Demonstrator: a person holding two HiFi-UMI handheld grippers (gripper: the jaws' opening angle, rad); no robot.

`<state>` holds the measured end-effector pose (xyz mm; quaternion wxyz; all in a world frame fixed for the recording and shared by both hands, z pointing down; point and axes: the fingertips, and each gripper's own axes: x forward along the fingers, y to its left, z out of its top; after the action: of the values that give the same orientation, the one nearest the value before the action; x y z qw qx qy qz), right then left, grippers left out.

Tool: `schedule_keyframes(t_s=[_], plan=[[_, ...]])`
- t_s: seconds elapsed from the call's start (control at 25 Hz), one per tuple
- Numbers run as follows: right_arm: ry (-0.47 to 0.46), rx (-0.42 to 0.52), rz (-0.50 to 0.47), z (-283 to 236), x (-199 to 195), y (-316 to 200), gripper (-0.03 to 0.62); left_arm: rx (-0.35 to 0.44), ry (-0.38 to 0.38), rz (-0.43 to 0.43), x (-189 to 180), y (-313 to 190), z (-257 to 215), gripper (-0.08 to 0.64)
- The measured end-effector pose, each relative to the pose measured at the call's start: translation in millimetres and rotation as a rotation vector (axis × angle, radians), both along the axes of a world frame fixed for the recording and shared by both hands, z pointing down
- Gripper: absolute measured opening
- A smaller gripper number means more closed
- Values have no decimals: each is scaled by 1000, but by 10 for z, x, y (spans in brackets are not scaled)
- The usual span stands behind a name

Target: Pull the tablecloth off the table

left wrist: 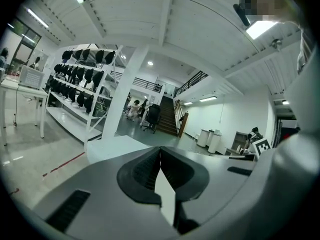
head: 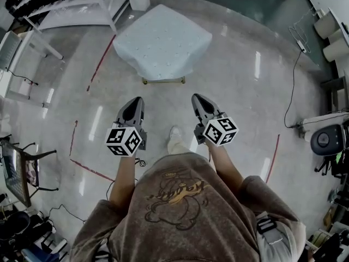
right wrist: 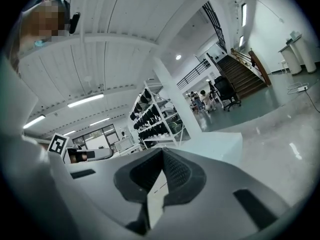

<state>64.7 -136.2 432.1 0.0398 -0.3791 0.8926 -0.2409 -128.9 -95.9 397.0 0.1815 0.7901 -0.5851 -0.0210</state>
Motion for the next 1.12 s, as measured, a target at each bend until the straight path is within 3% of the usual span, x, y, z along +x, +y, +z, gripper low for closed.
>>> schedule_keyframes(t_s=[0.48, 0.8, 1.12], plan=[[-16, -10, -78, -31, -51, -951, 6, -7, 64, -73, -4, -841, -69, 18], [-6, -8, -93, -54, -239, -1237, 5, -8, 55, -62, -162, -1119, -108, 20], [-1, 8, -44, -125, -295, -1355, 6, 2, 43, -16, -237, -1338, -163, 20]])
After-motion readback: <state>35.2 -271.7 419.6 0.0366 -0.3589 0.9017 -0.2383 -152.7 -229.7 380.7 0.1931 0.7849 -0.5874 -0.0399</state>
